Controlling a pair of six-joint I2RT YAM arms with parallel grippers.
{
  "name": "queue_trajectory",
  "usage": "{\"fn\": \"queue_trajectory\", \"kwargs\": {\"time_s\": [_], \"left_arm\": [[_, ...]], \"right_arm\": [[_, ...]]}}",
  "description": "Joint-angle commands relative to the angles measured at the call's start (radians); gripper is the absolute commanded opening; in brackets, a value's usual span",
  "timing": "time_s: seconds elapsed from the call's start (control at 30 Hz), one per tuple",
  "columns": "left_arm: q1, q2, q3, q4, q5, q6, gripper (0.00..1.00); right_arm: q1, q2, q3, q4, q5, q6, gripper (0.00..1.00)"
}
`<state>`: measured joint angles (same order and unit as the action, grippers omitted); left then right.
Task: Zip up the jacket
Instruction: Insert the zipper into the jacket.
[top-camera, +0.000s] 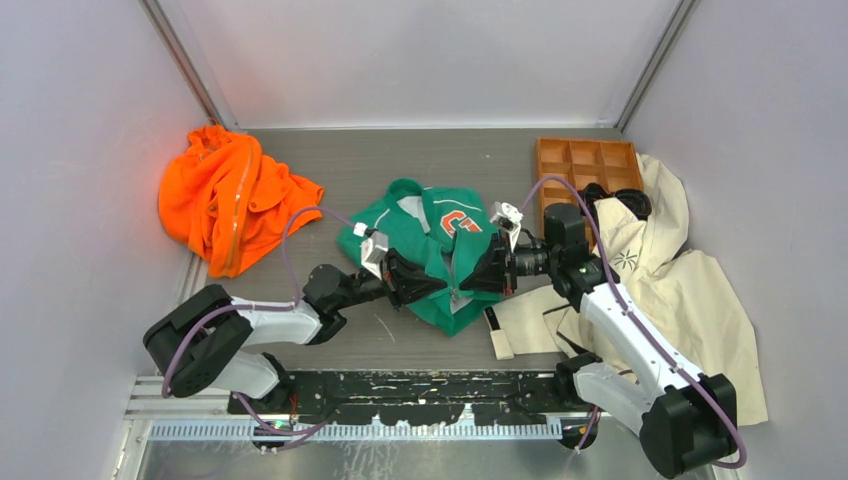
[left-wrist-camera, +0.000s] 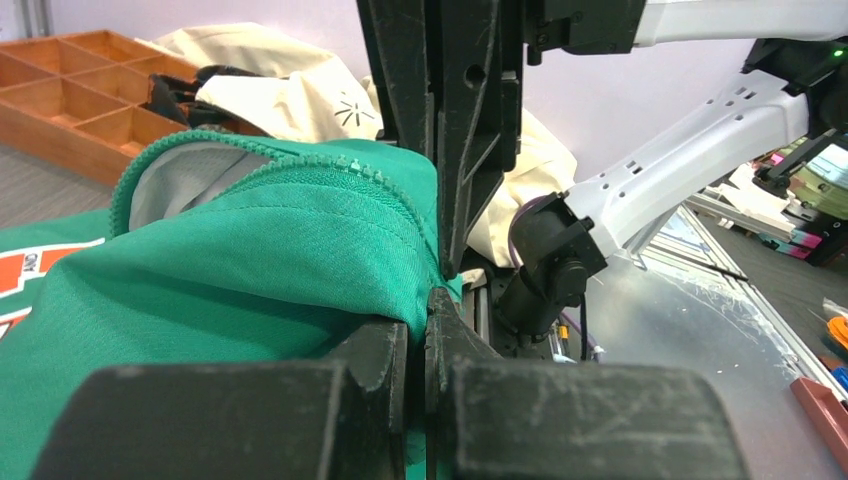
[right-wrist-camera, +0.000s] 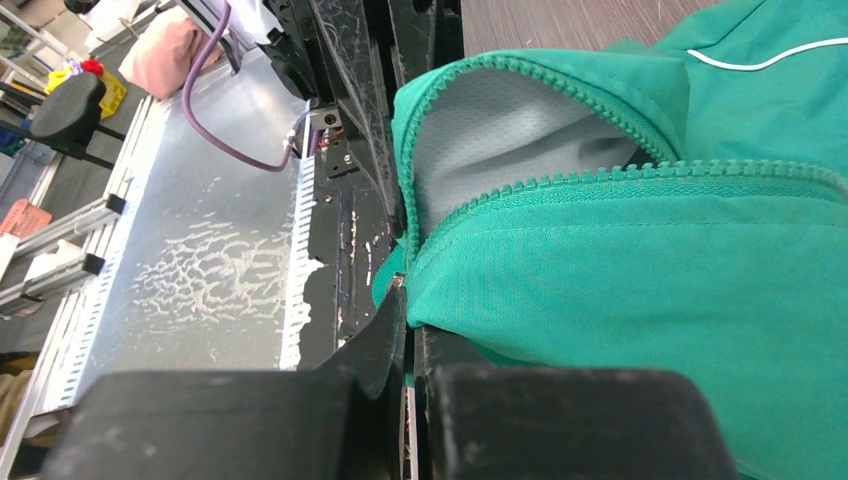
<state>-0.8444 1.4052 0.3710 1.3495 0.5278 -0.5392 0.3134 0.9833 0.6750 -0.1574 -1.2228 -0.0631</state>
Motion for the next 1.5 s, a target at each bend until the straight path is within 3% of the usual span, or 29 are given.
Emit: {"fn": "queue_trajectory", "kwargs": {"time_s": [0.0, 1.03, 1.47], "left_arm": [[-0.007, -0.058, 0.003, 0.081, 0.034, 0.029, 0.0], [-0.02, -0.079, 0.054, 0.082, 0.158, -0.04, 0.0], [-0.022, -0.074, 0.056, 0.082, 0.144, -0.04, 0.0]], "right_arm": [[0.009, -0.039, 0.049, 0.049, -0.036, 0.029, 0.01], [0.049, -0.079, 0.053, 0.151, 0.041, 0.182, 0.01], [0.078, -0.092, 0.049, 0.106, 0.076, 0.145, 0.01]]}}
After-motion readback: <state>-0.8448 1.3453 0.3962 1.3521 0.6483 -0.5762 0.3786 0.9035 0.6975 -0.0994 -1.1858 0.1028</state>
